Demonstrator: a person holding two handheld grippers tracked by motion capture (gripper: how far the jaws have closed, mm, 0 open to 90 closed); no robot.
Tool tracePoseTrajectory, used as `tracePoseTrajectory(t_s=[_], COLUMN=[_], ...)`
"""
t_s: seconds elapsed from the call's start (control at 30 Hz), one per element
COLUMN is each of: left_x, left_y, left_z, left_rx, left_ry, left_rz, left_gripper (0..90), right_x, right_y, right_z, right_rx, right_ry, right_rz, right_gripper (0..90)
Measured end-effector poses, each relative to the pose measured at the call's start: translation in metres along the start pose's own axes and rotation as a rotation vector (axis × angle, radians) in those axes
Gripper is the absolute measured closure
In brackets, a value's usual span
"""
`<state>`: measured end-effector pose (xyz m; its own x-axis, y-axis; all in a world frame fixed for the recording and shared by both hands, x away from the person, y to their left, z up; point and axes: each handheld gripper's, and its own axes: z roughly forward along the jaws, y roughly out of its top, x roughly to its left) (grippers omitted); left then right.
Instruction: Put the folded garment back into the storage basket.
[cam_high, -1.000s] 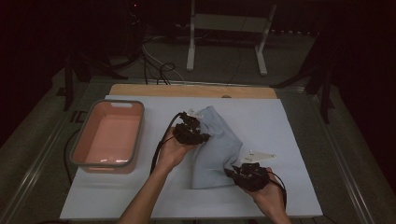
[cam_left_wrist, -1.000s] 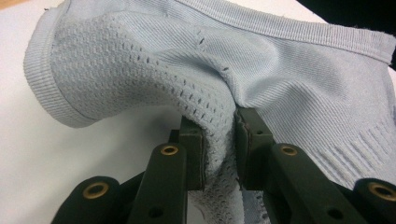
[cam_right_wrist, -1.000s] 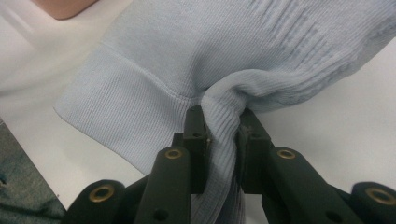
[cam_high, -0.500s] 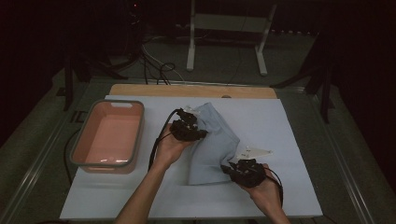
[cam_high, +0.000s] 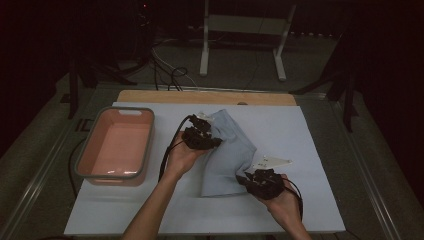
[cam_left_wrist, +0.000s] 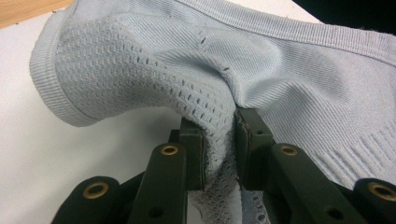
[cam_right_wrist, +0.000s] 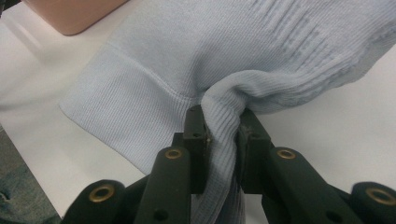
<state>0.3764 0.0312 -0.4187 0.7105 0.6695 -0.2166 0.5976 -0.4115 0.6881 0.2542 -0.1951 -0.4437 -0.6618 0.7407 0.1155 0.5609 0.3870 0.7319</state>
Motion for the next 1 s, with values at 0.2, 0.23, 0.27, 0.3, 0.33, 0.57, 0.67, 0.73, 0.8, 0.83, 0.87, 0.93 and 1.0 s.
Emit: tracePoseTrajectory(t_s=[0.2, 0.23, 0.27, 0.3, 0.33, 0.57, 0.67, 0.73, 0.8, 0.83, 0.87, 0.93, 1.0], left_x=[0.001, 0.001, 0.002, 0.002, 0.003, 0.006, 0.007, 0.008, 0.009, 0.009, 0.010, 0.011, 0.013], left_y=[0.001, 0.001, 0.001, 0.001, 0.001, 0.002, 0.004, 0.005, 0.006, 0.006, 0.007, 0.007, 0.008], left_z=[-0.002, -0.002, -0.002, -0.003, -0.004, -0.011, -0.015, -0.018, -0.021, -0.023, -0.024, -0.026, -0.028], left_rx=[-0.008, -0.010, -0.011, -0.010, -0.008, -0.018, -0.023, -0.026, -0.028, -0.029, -0.028, -0.031, -0.034], left_ry=[-0.002, -0.002, -0.002, -0.001, 0.000, 0.010, 0.015, 0.018, 0.022, 0.026, 0.027, 0.032, 0.036], left_rz=[0.001, 0.001, 0.001, 0.001, 0.003, -0.001, -0.001, 0.002, 0.004, 0.004, 0.004, 0.005, 0.001], left_gripper=[76.4, 76.4, 76.4, 76.4, 76.4, 76.4, 76.5, 76.5, 76.5, 76.5, 76.5, 76.5, 76.5], right_x=[0.001, 0.001, 0.001, 0.001, 0.002, 0.006, 0.008, 0.010, 0.011, 0.012, 0.012, 0.014, 0.016], right_y=[0.002, 0.003, 0.003, 0.003, 0.004, 0.010, 0.014, 0.016, 0.018, 0.019, 0.021, 0.024, 0.026], right_z=[-0.002, -0.001, -0.001, -0.001, -0.001, 0.001, 0.002, 0.003, 0.003, 0.004, 0.004, 0.005, 0.006], right_rx=[-0.007, -0.008, -0.008, -0.008, -0.009, -0.019, -0.026, -0.030, -0.030, -0.032, -0.034, -0.038, -0.042], right_ry=[-0.001, 0.000, -0.001, 0.000, 0.003, 0.007, 0.013, 0.017, 0.015, 0.016, 0.019, 0.021, 0.026], right_rz=[-0.003, 0.000, -0.003, -0.005, 0.000, -0.014, -0.012, -0.014, -0.022, -0.023, -0.024, -0.025, -0.026], right_gripper=[77.3, 77.3, 77.3, 77.3, 77.3, 77.3, 77.3, 77.3, 77.3, 77.3, 77.3, 77.3, 77.3])
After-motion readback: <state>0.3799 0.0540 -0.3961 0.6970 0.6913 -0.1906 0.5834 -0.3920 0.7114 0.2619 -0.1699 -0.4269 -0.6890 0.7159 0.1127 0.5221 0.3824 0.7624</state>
